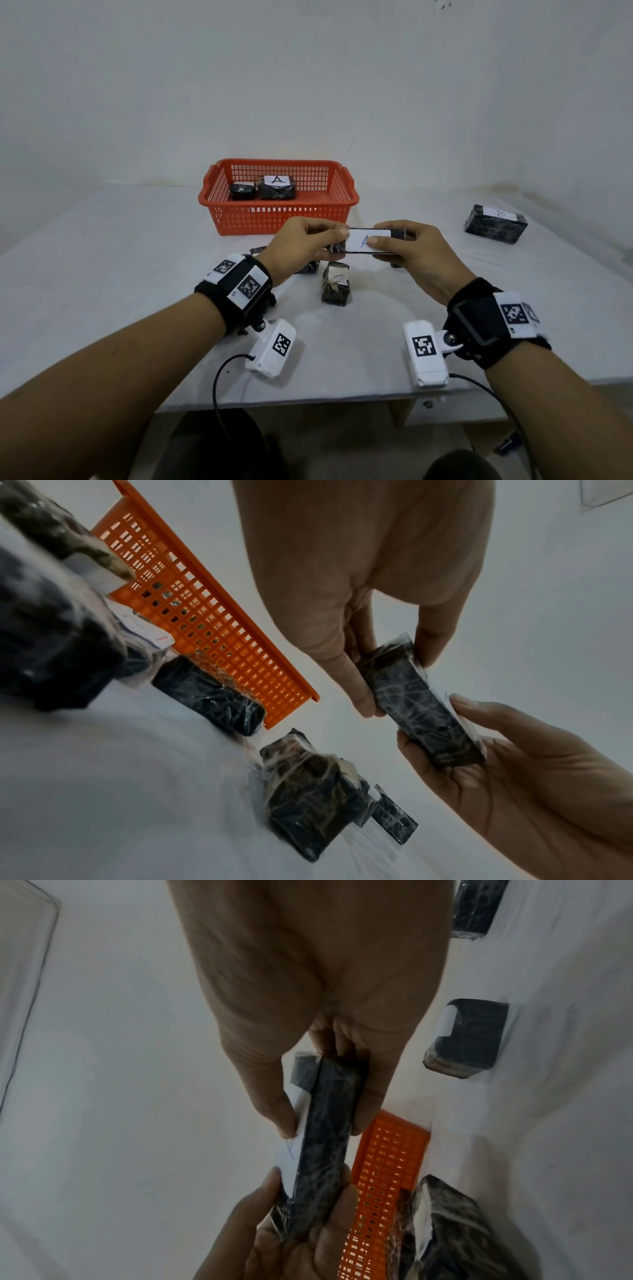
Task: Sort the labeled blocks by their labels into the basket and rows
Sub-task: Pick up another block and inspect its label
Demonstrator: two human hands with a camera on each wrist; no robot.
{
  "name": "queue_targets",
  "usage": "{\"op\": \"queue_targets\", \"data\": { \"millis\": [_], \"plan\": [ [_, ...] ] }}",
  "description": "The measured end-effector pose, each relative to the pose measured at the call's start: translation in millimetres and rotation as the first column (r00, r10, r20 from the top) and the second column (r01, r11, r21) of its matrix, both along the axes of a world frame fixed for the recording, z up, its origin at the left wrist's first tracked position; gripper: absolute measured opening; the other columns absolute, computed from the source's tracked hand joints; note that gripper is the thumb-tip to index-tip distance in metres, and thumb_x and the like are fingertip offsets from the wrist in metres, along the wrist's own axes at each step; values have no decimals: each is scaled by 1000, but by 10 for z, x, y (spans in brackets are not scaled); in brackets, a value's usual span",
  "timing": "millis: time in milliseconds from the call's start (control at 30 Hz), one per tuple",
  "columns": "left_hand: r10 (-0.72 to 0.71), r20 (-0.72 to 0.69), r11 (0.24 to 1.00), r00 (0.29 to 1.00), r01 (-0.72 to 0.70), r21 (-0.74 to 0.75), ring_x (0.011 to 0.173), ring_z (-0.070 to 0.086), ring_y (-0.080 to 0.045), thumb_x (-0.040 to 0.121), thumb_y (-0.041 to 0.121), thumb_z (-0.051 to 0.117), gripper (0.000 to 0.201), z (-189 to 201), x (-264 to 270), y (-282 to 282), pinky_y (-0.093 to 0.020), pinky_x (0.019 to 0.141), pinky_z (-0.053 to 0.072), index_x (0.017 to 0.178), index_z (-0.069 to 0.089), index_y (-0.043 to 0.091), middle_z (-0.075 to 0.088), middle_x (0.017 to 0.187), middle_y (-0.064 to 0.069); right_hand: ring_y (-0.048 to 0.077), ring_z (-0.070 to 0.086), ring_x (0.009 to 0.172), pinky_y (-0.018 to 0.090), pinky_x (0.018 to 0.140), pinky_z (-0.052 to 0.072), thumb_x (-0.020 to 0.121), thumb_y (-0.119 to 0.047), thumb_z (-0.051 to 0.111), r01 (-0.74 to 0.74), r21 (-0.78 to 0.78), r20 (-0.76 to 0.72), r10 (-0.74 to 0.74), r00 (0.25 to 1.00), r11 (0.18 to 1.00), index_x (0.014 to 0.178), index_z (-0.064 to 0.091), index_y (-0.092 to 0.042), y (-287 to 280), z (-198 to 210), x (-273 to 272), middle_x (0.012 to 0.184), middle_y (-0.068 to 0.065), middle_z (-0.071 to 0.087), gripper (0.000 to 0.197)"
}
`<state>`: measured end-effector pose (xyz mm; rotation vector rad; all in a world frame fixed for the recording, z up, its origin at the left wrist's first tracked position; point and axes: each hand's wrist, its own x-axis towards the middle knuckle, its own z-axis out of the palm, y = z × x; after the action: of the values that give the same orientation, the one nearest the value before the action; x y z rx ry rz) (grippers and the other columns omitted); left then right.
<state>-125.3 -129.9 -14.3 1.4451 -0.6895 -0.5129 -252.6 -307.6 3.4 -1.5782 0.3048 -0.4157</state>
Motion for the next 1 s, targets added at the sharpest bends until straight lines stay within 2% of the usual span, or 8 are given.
{"op": "queue_targets", "data": {
  "millis": [100, 167, 333, 433, 567, 700, 833, 1000],
  "plan": [
    [19, -19, 1000, 1000, -20, -22, 112, 71, -40, 97, 9, 69, 24, -16, -12, -5, -40, 93, 62, 117, 73, -4, 74, 117, -24, 15, 73, 77, 15, 62, 54, 97, -3, 65, -35, 68, 19, 34, 999, 997, 122, 65, 10, -12, -2, 0, 104, 20, 69, 28],
    [5, -31, 1000, 1000, -6, -30, 114, 70, -40, 97, 10, 68, 23, -23, -10, -1, -42, 95, 61, 117, 73, -1, 72, 120, -27, 12, 74, 75, 15, 62, 54, 98, -3, 64, -38, 61, 18, 37, 999, 997, 123, 65, 10, -23, -2, -7, 100, 17, 70, 28],
    [-12, -35, 1000, 999, 12, -25, 112, 72, -38, 98, 8, 67, 24, -21, 18, 4, -45, 98, 60, 119, 72, -4, 75, 117, -22, 18, 73, 80, 14, 60, 53, 94, 1, 67, -73, 69, 3, 73, 997, 995, 126, 63, 5, -52, 24, -35, 105, 16, 69, 32],
    [2, -25, 1000, 1000, -2, -21, 112, 72, -37, 98, 8, 67, 23, -6, 16, -1, -44, 97, 60, 118, 72, -2, 75, 117, -21, 15, 76, 77, 14, 62, 54, 89, 7, 72, -71, 31, -11, 71, 997, 997, 126, 64, 4, -58, 17, -32, 108, 18, 71, 38],
    [-18, -32, 1000, 999, 17, -13, 113, 72, -38, 96, 8, 69, 25, -25, 14, 10, -48, 100, 58, 119, 71, -2, 74, 119, -23, 14, 76, 74, 14, 61, 53, 87, 8, 72, -58, -15, -19, 58, 998, 998, 122, 66, 2, -75, 13, -35, 106, 18, 72, 35],
    [11, 37, 1000, 999, -11, 2, 109, 73, -39, 92, 7, 75, 28, -22, -22, 0, -49, 94, 61, 119, 73, -1, 75, 114, -24, 9, 74, 72, 14, 60, 53, 87, -2, 77, -38, -12, -13, 38, 999, 999, 118, 67, 5, -41, -18, -13, 97, 14, 73, 33],
    [0, 27, 1000, 1000, -1, 7, 110, 74, -34, 91, 12, 78, 31, -16, -62, -2, -47, 94, 61, 119, 73, 1, 75, 116, -22, 6, 72, 69, 13, 60, 52, 85, -9, 82, 7, -61, 1, -6, 1000, 998, 112, 71, 4, -13, -51, 3, 87, 6, 74, 33],
    [33, 38, 999, 999, -33, -11, 111, 72, -37, 91, 9, 76, 30, -44, -24, 21, -51, 97, 59, 120, 73, 0, 75, 115, -22, 5, 72, 69, 11, 60, 50, 84, 2, 78, -42, -50, 0, 42, 999, 998, 120, 67, 4, -45, -65, -13, 91, 7, 73, 37]
  ]
}}
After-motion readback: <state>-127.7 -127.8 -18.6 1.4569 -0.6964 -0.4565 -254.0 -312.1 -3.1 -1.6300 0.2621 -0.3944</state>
